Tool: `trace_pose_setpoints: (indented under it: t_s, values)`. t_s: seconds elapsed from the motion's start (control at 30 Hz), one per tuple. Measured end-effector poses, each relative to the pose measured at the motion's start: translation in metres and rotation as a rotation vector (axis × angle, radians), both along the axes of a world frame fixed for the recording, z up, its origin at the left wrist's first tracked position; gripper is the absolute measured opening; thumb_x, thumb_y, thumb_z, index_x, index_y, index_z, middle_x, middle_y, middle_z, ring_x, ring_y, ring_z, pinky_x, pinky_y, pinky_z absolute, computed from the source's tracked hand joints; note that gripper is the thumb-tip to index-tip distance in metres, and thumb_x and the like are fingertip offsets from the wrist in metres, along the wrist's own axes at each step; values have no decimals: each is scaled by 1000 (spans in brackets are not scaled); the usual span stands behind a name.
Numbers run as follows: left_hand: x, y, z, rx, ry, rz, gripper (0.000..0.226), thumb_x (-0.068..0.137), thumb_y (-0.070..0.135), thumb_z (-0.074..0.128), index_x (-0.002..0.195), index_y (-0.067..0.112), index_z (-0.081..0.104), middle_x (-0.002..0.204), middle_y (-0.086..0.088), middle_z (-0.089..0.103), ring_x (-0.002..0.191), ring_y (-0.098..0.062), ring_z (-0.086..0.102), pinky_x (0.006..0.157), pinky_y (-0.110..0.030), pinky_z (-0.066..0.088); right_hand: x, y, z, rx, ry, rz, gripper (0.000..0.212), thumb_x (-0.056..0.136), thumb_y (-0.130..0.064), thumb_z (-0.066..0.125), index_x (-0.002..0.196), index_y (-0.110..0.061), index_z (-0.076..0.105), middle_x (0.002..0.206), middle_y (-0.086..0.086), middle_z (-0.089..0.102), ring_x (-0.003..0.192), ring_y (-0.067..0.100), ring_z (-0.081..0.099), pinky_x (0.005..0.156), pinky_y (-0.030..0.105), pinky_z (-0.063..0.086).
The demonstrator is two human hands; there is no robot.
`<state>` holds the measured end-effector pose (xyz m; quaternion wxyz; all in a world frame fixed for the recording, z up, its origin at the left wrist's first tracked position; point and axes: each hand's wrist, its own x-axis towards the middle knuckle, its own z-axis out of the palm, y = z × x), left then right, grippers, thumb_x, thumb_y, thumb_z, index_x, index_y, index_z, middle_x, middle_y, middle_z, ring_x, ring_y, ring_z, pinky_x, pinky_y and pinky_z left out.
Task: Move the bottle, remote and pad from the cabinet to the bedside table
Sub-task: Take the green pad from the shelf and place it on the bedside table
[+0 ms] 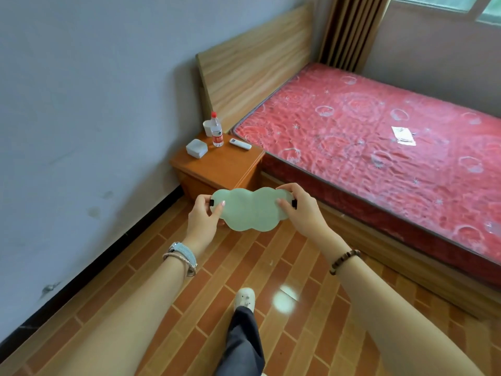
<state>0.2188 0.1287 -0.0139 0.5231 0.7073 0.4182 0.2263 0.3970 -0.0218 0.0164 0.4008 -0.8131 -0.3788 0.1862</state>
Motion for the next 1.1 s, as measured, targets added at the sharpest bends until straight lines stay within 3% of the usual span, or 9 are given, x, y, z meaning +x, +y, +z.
trace_pose_setpoints:
  t_s: [0.2, 0.33, 0.47, 0.57, 0.67, 0.9, 1.1]
  values:
    - [69, 77, -10, -47, -44, 10, 23, 93, 34, 55, 109, 20, 50, 106, -3, 63, 87, -16, 67, 61, -17, 51, 67, 74, -5, -48, -13, 17, 28, 97, -25, 55, 124, -19, 52, 109, -2, 60, 90, 13, 59, 62, 12, 42]
    - [108, 127, -11, -57, -31, 47, 27, 92, 36, 55, 114, 20, 49, 111, -2, 61, 94, -21, 66, 63, -18, 52, 106, 128, 3, -67, -11, 38, 27, 97, -24, 55, 123, -18, 51, 107, 1, 62, 91, 17, 62, 69, 22, 49]
    - [137, 170, -11, -40, -4, 83, 30, 92, 41, 54, 115, 23, 48, 115, -2, 61, 101, -22, 63, 83, -37, 56, 137, 173, 5, -132, -17, 77, 27, 95, -22, 56, 120, -12, 50, 102, 4, 62, 88, 21, 62, 68, 27, 51]
    - [154, 194, -12, -43, 1, 110, 35, 92, 40, 54, 120, 20, 49, 118, -2, 60, 105, -21, 60, 89, -43, 54, 155, 198, 1, -167, -3, 101, 28, 95, -23, 57, 119, -11, 49, 98, 4, 60, 82, 20, 59, 63, 26, 48]
    - [171, 216, -11, -37, 14, 113, 35, 92, 40, 53, 121, 19, 50, 117, -1, 61, 106, -19, 59, 89, -41, 54, 173, 220, -7, -194, 13, 118, 28, 94, -25, 57, 120, -13, 51, 101, 7, 62, 84, 22, 60, 66, 28, 49]
    - [216, 261, -24, -26, 74, 178, 45, 94, 39, 50, 132, 15, 46, 126, -4, 57, 114, -21, 55, 92, -37, 51, 233, 284, -33, -251, 26, 241, 27, 95, -30, 57, 118, -15, 56, 105, 3, 61, 78, 8, 55, 56, 14, 34]
    - [273, 302, -46, -35, 123, 306, 41, 96, 36, 48, 130, 15, 47, 124, -4, 56, 113, -21, 53, 87, -31, 48, 297, 352, -58, -315, 47, 402, 29, 95, -31, 56, 119, -15, 57, 105, 0, 59, 89, 15, 56, 60, 15, 36]
